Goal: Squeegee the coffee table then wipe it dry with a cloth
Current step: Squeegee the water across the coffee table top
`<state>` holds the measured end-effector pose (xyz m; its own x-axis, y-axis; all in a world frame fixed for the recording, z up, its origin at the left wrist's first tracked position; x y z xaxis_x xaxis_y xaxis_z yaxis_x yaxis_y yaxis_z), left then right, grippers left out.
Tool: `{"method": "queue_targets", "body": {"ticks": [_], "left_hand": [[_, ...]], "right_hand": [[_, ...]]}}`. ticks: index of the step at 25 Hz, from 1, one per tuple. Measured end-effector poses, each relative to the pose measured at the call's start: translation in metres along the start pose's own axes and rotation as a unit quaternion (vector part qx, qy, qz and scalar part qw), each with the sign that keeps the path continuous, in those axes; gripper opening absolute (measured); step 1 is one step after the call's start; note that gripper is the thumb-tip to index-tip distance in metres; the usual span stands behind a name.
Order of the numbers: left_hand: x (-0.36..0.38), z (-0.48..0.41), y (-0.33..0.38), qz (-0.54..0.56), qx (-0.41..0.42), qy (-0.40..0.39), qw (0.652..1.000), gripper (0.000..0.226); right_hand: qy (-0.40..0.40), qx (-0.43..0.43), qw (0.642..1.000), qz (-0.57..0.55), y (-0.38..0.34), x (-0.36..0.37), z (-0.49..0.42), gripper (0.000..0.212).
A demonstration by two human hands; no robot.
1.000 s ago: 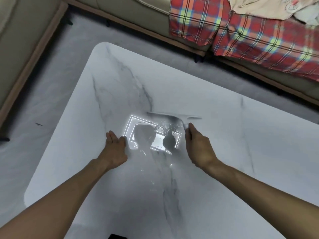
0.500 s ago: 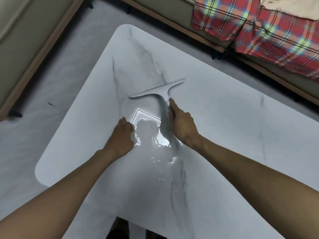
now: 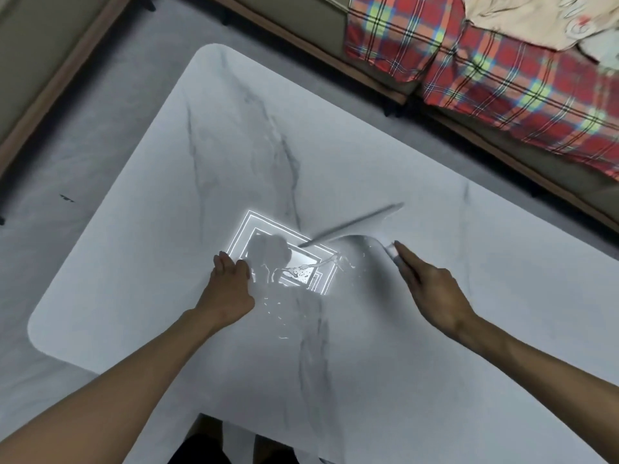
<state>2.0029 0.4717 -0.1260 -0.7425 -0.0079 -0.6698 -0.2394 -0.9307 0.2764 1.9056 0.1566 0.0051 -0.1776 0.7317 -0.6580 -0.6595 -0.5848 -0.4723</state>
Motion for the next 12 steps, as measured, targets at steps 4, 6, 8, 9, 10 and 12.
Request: {"method": "queue_targets", "body": {"ticks": [4,6,8,9,10,12], "left_hand": [[-0.001,-0.002,-0.001,-0.001,0.001,-0.016,1.000,0.030],[0.000,-0.005,-0.002,0.008,-0.004,-0.028,1.000,0.028],[0.002,-0.006,-0.003,0.009,-0.009,-0.031,0.999,0.028],[0.002,-0.006,-0.003,0.006,-0.009,-0.030,1.000,0.030],[0.002,-0.006,-0.002,0.001,-0.008,-0.029,1.000,0.032],[0.002,-0.005,-0.001,-0.004,-0.001,-0.031,1.000,0.032]], "right_hand": [[0.112,0.005,0.988,-0.108,-0.030,-0.040,-0.105,0.034],[0.150,0.077,0.974,-0.153,-0.032,-0.051,-0.147,0.023],[0.161,0.125,0.964,-0.168,-0.029,-0.047,-0.163,0.028],[0.157,0.134,0.964,-0.165,-0.025,-0.038,-0.161,0.033],[0.158,0.125,0.969,-0.142,-0.022,-0.027,-0.152,0.037],[0.151,0.081,0.982,-0.074,-0.015,-0.001,-0.117,0.040]]}}
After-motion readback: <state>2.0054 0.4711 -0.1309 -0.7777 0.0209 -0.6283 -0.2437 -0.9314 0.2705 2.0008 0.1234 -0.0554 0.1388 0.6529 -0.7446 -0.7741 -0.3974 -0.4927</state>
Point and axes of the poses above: each hand's wrist, its own z-axis away from the middle knuckle, its own x-axis out of the palm, y = z × x, the point moved 8 cm from there along -z, towards the middle knuckle, and after that the axes turned 13 degrees about -z, right-handed, at the moved point
